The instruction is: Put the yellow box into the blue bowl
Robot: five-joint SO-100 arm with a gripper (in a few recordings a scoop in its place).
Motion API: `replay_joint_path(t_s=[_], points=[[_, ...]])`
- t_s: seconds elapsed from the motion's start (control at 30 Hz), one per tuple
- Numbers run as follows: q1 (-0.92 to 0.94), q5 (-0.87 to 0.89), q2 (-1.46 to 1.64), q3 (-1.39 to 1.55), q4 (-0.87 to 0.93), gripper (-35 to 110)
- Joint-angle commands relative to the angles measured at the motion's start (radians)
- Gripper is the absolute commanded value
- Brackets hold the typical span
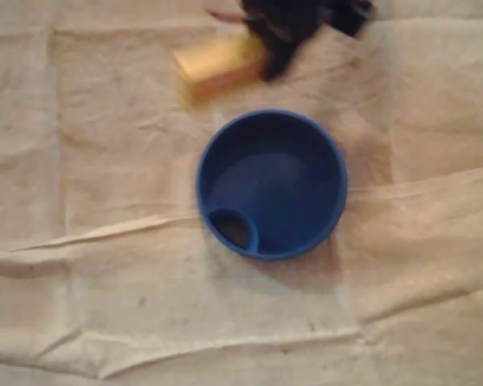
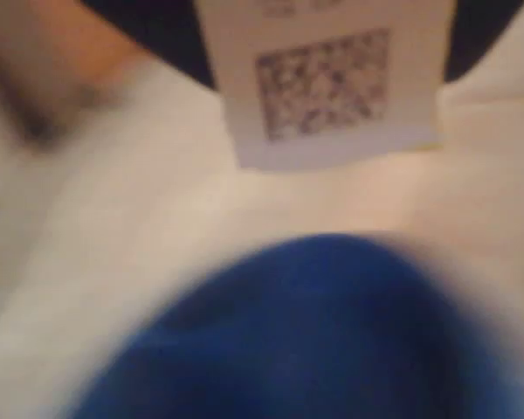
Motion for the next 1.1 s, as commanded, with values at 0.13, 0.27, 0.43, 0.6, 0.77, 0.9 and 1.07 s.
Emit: replay_joint_path(t_s=[0.13, 0.27, 0.43, 0.6, 0.77, 0.9, 1.07], points=[[-0.011, 0.103, -0.103, -0.051, -0.13, 0], [-0.012, 0.15, -0.146, -0.052, -0.192, 0], [-0.012, 0.164, -0.204, -0.052, -0.285, 0], [-0.017, 0.164, -0.233, -0.051, -0.357, 0], [-0.055, 0.164, -0.233, -0.052, -0.373, 0], [-0.092, 0.164, -0.236, -0.051, -0.365, 0], [-0.1, 0.164, -0.241, -0.051, -0.371, 0]])
